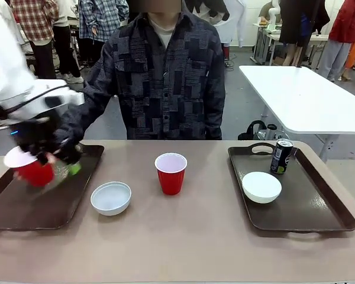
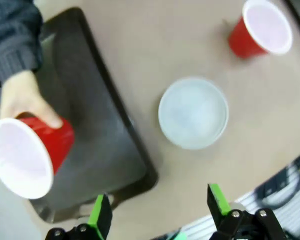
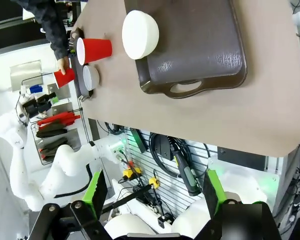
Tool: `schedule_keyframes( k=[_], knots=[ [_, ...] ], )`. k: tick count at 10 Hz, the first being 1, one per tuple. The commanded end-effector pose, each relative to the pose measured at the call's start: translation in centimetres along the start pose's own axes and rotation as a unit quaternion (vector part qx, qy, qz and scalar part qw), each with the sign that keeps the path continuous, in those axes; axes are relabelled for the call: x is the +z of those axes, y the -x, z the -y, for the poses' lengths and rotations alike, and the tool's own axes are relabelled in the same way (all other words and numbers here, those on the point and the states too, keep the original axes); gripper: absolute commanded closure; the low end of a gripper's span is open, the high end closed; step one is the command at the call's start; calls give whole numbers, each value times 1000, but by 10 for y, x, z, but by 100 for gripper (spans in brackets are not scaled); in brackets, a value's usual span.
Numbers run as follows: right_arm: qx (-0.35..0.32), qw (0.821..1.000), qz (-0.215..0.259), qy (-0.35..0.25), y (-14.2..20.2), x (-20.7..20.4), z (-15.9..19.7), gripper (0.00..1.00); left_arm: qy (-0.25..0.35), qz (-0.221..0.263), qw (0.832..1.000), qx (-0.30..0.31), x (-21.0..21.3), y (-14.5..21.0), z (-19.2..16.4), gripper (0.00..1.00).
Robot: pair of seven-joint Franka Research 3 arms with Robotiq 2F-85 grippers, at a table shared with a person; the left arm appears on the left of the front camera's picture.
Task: Prepare tableware on both trays.
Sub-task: Pick up a Picnic Bowl from the table and place it on a Handle tray.
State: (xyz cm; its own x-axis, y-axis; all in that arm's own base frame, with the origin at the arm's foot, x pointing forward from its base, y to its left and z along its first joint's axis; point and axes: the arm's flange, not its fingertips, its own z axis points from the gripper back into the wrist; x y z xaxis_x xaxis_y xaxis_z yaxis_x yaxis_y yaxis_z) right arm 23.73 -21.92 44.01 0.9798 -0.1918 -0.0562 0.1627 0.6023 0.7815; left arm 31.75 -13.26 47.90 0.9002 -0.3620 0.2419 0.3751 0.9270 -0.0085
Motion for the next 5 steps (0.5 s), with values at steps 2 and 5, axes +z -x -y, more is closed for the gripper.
schedule_keyframes(
  k=[2, 5],
  knots=[
    [4, 1000, 0, -3, 3, -1, -1, 0, 15, 13, 999, -45, 14, 96, -21, 0],
    [4, 1000, 0, -3, 3, -1, -1, 0, 19, 1, 999, -38, 0, 87, -28, 0]
  ],
)
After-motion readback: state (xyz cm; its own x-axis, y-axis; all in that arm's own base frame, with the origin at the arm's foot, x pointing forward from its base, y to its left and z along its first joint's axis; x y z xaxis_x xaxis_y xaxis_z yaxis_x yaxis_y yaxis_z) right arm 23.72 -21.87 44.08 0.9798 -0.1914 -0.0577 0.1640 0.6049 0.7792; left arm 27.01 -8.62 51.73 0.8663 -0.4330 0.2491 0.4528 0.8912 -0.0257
